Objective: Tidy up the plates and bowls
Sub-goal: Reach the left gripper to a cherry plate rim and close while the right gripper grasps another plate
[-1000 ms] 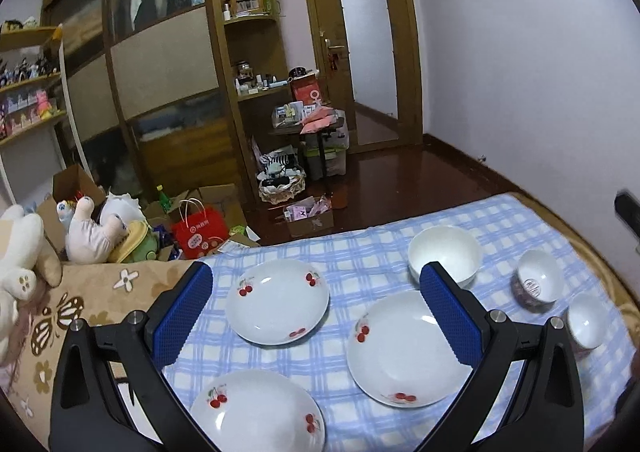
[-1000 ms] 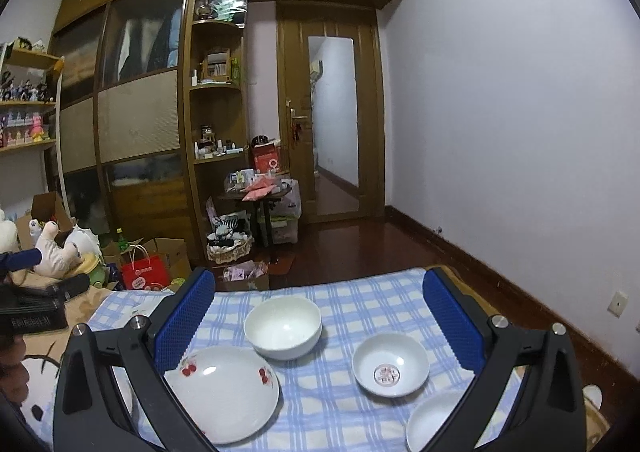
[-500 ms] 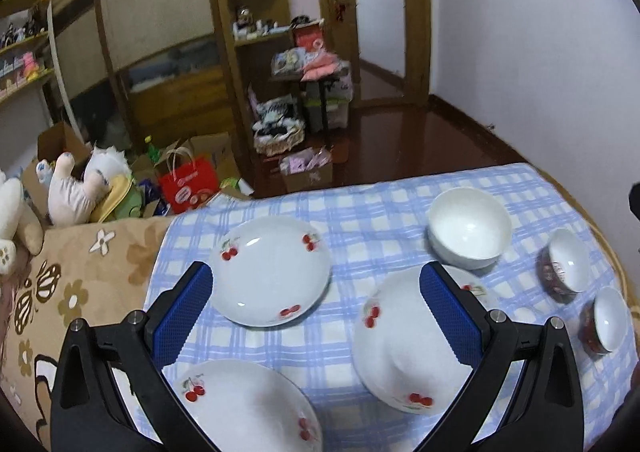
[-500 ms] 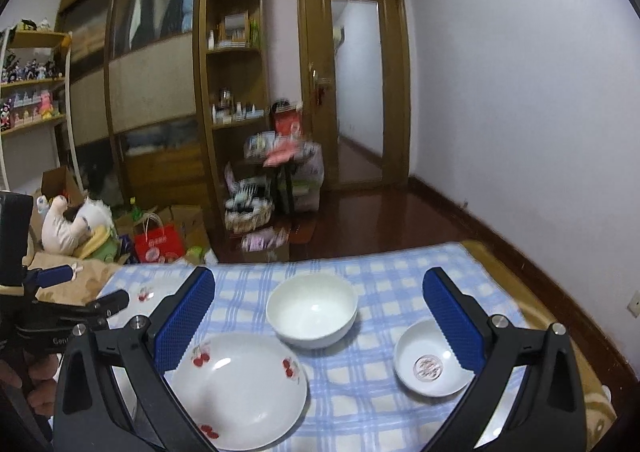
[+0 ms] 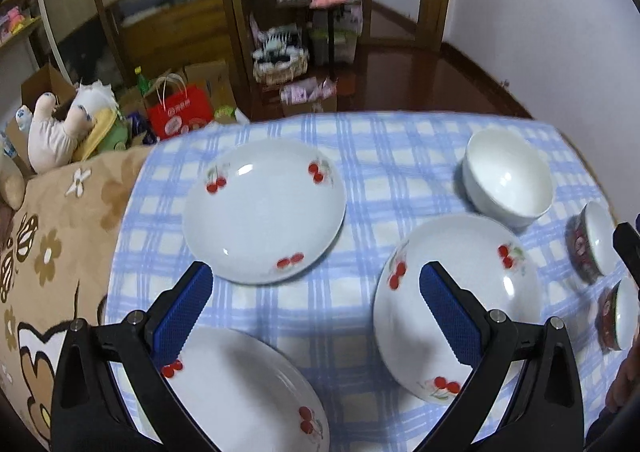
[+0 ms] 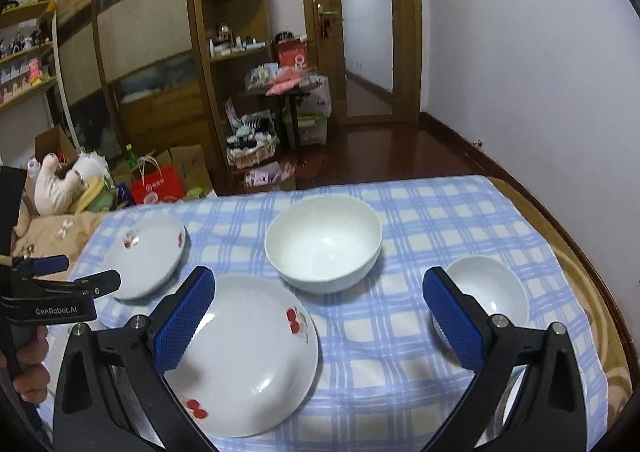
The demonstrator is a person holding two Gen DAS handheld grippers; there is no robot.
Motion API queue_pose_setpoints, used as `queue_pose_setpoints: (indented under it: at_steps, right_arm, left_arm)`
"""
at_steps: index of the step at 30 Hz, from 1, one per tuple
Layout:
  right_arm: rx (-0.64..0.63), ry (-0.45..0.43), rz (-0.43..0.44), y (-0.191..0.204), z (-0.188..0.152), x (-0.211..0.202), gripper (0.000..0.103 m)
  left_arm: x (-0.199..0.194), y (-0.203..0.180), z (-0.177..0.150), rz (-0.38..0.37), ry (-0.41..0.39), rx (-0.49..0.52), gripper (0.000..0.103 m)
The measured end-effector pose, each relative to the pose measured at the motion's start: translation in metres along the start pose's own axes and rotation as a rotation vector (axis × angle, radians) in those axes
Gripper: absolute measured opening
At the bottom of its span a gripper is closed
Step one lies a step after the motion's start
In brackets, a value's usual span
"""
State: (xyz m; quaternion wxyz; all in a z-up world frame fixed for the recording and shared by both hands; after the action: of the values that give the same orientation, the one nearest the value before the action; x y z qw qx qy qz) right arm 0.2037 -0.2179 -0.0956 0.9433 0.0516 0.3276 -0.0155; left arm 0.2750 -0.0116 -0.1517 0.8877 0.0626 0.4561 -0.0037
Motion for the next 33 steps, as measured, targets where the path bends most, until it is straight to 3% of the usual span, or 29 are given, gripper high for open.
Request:
queue_pose_setpoints:
  at_steps: [13,28,33]
  right_arm:
    - [-0.003,0.071,0.019,0.007,-0.027,0.029,0.103]
    - [-0.012,0.310,-0.029,0.000,-0.078,0.072,0.103]
    - [0.003,0.339,-0.012,-0.001,-0.089,0.075,0.103]
  left_arm:
    - [0.038,-0.015,-0.029,-0.035,0.142,0.011,0.102]
    - [0.062,-0.019,-0.047,0.020,0.223,0.055,0.102]
    - [0.066,-0.020,-0.051,0.028,0.239,0.067,0.102]
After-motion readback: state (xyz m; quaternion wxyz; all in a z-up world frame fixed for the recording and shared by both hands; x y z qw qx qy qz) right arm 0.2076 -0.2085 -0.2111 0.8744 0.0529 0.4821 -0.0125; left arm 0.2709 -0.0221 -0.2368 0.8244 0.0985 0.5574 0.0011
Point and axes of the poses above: each gripper's, at about its wrist camera, not at the fingertips, and x roughly the way its jaws point, y to its left, z to its top, the point moved 9 cm from there along x, roughly the way its jaws point, and after that the axes turned 4 degrees about z, right-handed, at the moved point
